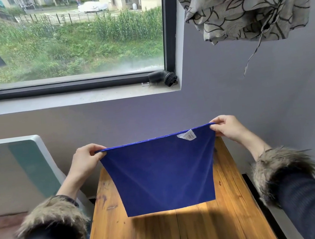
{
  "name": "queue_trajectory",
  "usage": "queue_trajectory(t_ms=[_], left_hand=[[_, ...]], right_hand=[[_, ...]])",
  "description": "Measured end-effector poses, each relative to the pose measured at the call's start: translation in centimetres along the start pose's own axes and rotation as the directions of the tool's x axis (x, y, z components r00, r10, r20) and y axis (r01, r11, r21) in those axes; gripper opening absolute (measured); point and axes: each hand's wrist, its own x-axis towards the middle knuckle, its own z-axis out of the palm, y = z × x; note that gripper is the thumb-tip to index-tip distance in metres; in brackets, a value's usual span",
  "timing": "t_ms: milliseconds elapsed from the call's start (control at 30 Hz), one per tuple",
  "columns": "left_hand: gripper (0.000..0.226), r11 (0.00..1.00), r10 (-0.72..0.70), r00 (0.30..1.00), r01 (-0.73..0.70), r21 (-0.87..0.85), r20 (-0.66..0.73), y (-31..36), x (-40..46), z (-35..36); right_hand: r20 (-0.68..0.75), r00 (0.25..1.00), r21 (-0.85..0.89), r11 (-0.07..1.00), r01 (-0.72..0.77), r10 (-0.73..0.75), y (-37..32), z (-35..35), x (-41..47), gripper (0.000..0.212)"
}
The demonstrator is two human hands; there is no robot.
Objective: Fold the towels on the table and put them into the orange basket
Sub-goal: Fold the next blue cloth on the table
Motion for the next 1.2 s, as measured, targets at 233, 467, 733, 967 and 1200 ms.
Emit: queue_trajectory(t_ms=[233, 467, 733, 967, 1200], left_hand=[[0.012, 0.992, 0.067, 0.986, -0.083, -0.099, -0.154, 1.1, 1.7, 0.5], [0.02, 0.955, 0.087, 0.99, -0.115, -0.272, -0.115, 0.2, -0.6, 1.2], [0.012, 0.974, -0.212, 0.914, 0.227, -0.004, 0.345, -9.1, -8.7, 6.5], [0.013, 0.9, -0.425, 0.737, 0.404, 0.161, 0.526, -13.5, -15.2, 10.1], [0.011, 0.876, -0.455, 0.763, 0.476, 0.077, 0.46, -13.5, -13.6, 10.5]], right_hand=[[-0.229, 0.965, 0.093, 0.984, 0.152, -0.127, 0.5, 1.0, 2.1, 0.017], [-0.231, 0.964, 0.2, 0.963, 0.18, -0.133, 2.1, 0.7, 0.4, 0.025], [0.075, 0.976, -0.029, 0.978, -0.204, 0.206, 12.7, 1.6, -6.1, 0.025], [0.219, 0.72, -0.182, 0.753, -0.633, 0.658, 21.1, 2.9, -11.8, 0.015], [0.288, 0.743, 0.076, 0.759, -0.647, 0.605, 22.0, 2.8, -10.5, 0.008]])
